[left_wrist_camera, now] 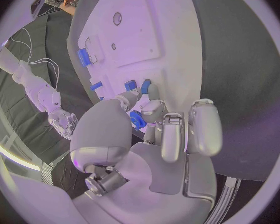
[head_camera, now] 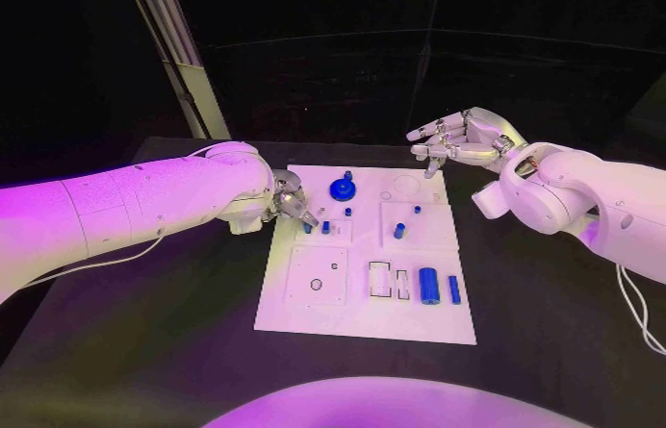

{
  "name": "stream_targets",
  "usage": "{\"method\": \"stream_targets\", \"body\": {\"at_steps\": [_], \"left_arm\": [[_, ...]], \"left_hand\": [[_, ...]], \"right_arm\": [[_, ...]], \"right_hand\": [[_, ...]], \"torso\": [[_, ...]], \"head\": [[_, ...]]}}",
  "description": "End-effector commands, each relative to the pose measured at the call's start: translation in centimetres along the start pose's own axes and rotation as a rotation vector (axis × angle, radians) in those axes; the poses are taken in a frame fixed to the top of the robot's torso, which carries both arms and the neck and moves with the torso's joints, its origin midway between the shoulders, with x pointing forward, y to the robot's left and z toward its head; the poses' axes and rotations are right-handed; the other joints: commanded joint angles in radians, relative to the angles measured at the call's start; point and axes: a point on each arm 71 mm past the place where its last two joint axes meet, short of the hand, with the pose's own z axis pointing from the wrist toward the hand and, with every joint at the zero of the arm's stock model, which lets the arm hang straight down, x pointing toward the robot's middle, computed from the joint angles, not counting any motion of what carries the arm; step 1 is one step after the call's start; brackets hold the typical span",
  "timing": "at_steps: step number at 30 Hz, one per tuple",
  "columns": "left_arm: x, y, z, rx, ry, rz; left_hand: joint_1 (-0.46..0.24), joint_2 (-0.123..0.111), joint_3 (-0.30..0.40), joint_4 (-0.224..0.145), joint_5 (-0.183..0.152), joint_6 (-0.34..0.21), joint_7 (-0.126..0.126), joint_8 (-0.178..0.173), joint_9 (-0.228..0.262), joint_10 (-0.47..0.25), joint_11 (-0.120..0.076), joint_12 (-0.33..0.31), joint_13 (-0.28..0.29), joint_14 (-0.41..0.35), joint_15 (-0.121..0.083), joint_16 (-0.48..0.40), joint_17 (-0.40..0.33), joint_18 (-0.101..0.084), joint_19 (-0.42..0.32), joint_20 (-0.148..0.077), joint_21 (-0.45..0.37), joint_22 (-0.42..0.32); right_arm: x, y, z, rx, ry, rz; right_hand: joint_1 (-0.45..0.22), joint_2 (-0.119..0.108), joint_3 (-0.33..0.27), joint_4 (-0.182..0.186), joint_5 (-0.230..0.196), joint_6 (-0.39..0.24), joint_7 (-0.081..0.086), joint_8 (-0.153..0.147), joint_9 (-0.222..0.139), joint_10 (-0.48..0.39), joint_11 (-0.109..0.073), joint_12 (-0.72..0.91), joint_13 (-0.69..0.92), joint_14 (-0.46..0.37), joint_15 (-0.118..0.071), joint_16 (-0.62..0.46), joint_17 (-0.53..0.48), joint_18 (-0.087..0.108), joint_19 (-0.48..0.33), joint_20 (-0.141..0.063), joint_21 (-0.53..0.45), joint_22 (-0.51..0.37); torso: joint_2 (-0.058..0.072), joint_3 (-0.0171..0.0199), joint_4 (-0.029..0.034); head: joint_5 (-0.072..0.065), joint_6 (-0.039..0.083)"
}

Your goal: Assemble the parts on the task board

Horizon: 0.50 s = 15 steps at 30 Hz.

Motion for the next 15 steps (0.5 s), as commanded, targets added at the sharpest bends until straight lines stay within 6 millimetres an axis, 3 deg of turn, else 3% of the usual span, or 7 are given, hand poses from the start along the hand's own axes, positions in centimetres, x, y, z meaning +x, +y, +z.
{"method": "stream_targets", "body": {"at_steps": [1, 4, 8, 15], "left_arm": [[-0.05, 0.05, 0.02, -0.004, 0.004, 0.0], [-0.11, 0.13, 0.0, -0.002, -0.003, -0.005], [-0.15, 0.15, -0.04, 0.004, -0.011, -0.01], [-0.33, 0.4, -0.29, 0.02, -0.043, -0.03]], "left_hand": [[-0.019, -0.006, -0.007, 0.013, -0.004, 0.004, 0.002, -0.001, 0.001, 0.004, 0.005, 0.005, 0.002, 0.104, -0.009, 0.003, 0.263, -0.015, 0.006, -0.005, 0.005, 0.001], [-0.045, -0.014, -0.034, 0.034, -0.006, 0.007, 0.003, 0.0, 0.002, 0.005, 0.007, 0.006, 0.003, 0.104, -0.008, 0.003, 0.263, -0.016, 0.006, -0.005, 0.005, 0.002], [-0.089, -0.033, -0.122, 0.072, -0.011, 0.011, 0.003, 0.002, 0.005, 0.006, 0.007, 0.009, 0.007, 0.104, -0.008, 0.003, 0.263, -0.016, 0.006, -0.004, 0.005, 0.004], [-0.082, -0.01, -0.266, 0.123, -0.01, 0.009, 0.0, 0.0, 0.009, 0.003, 0.005, 0.009, 0.009, 0.104, -0.01, 0.003, 0.263, -0.015, 0.007, -0.008, 0.003, 0.006]], "right_arm": [[0.05, 0.19, 0.0, -0.009, 0.009, 0.002], [0.03, 0.18, -0.02, -0.009, 0.009, 0.002], [0.01, 0.18, -0.02, -0.009, 0.009, 0.002], [0.02, 0.17, -0.01, -0.01, 0.01, 0.002]], "right_hand": [[0.0, 0.006, 0.006, 0.002, 0.003, -0.005, 0.0, 0.002, 0.001, -0.007, 0.002, 0.004, 0.001, -0.006, 0.002, 0.006, 0.001, 0.002, -0.008, 0.0, -0.004, 0.001], [0.0, 0.006, 0.006, 0.002, 0.003, -0.005, 0.0, 0.002, 0.001, -0.007, 0.002, 0.004, 0.001, -0.006, 0.002, 0.006, 0.001, 0.002, -0.008, 0.0, -0.004, 0.001], [0.0, 0.006, 0.006, 0.002, 0.003, -0.005, 0.0, 0.003, 0.001, -0.008, 0.002, 0.005, 0.001, -0.007, 0.003, 0.007, 0.002, 0.002, -0.009, 0.0, -0.004, 0.001], [0.0, 0.006, 0.006, 0.002, 0.003, -0.005, 0.0, 0.003, 0.001, -0.008, 0.002, 0.005, 0.001, -0.007, 0.003, 0.007, 0.002, 0.002, -0.009, 0.0, -0.004, 0.001]], "torso": [[0.0, -0.0003, 0.0], [0.0, -0.0006, 0.0011], [0.0, -0.0011, 0.0014], [-0.001, -0.0012, 0.0015]], "head": [[0.0, 0.0], [-0.001, 0.002], [-0.002, 0.001], [-0.001, 0.002]]}}
